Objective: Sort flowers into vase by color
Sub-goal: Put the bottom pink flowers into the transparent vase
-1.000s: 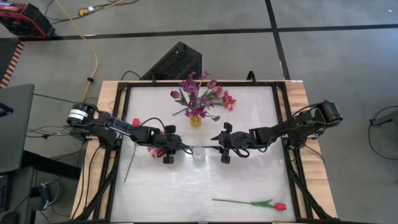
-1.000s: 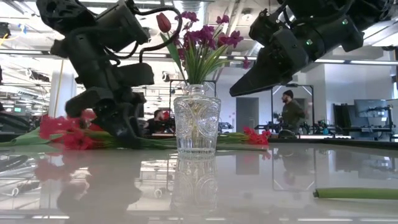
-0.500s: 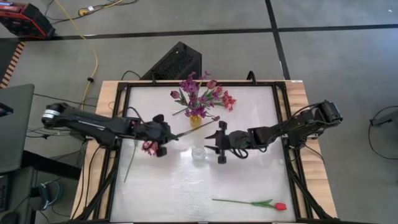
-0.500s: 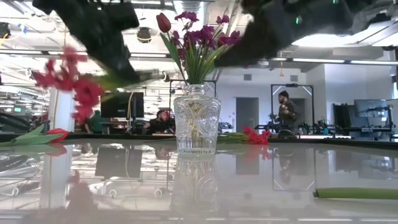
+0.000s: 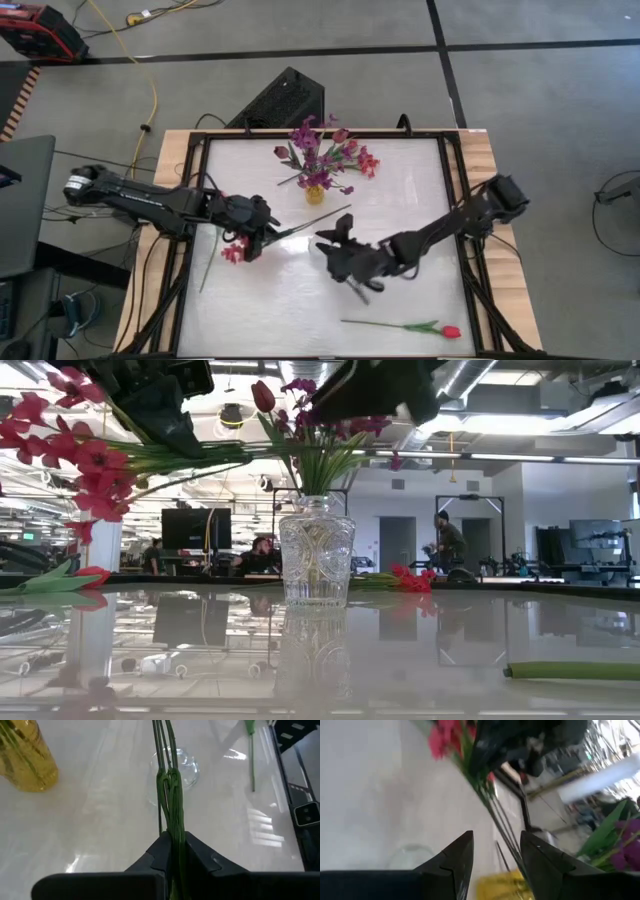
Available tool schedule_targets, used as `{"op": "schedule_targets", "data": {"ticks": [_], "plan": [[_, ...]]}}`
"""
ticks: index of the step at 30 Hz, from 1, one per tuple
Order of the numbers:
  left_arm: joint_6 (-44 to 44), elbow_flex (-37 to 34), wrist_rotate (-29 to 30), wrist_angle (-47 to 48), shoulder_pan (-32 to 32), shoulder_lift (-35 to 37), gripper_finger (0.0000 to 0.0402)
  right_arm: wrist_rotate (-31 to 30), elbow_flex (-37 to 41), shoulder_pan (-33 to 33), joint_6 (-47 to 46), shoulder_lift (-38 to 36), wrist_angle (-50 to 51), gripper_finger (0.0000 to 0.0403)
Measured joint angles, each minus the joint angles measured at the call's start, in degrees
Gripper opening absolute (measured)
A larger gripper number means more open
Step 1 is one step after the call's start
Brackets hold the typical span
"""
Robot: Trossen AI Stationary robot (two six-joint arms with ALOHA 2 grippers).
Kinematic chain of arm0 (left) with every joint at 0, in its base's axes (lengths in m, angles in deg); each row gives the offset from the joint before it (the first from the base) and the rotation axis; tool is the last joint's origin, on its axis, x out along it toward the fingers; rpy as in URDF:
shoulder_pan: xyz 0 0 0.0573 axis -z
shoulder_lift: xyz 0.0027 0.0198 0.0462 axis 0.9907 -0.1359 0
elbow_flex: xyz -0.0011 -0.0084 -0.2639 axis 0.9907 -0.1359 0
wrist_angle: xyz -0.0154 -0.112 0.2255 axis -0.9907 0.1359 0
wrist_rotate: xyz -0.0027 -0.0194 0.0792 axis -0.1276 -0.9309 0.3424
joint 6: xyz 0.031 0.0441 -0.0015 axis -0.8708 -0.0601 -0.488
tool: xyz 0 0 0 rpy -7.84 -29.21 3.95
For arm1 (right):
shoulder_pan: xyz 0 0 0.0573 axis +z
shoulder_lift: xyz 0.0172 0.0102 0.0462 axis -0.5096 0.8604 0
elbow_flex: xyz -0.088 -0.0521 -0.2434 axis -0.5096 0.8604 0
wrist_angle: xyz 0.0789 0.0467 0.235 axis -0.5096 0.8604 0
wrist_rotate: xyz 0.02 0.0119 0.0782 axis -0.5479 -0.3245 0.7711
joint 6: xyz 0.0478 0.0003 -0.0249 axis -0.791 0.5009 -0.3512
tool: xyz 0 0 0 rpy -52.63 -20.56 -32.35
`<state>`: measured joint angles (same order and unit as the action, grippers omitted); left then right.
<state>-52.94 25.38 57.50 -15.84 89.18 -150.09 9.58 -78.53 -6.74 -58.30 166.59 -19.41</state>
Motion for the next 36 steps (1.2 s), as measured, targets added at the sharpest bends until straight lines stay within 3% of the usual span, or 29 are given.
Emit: {"op": "schedule_targets", "data": {"ticks": [5,13,22,26,31,36], "plan": [[0.4,0.0,-0.4,0.0,0.1,-2.5,0.0023,-5.0,-11.2,0.4,0.1,8.0,15.4,0.0187],[0.4,0.0,-0.5,-0.3,0.1,-2.9,0.0023,-9.1,-23.9,-0.7,-0.6,17.3,30.6,0.0187],[-1.1,0.0,-2.3,-0.2,0.2,-2.9,0.0022,-10.5,-25.8,-3.5,-1.9,19.2,32.3,0.0182],[-1.9,0.0,-2.6,-0.3,0.2,-2.9,0.0022,-10.0,-25.8,-3.7,-1.8,19.2,32.7,0.0135],[-5.4,0.0,-2.3,-2.3,0.4,-2.9,0.0030,-5.7,-25.8,-3.6,-4.1,18.9,35.6,0.0026],[-10.0,0.0,1.1,-7.8,0.4,-2.9,0.0066,1.9,-25.8,-3.9,-10.5,17.6,36.6,0.0032]]}}
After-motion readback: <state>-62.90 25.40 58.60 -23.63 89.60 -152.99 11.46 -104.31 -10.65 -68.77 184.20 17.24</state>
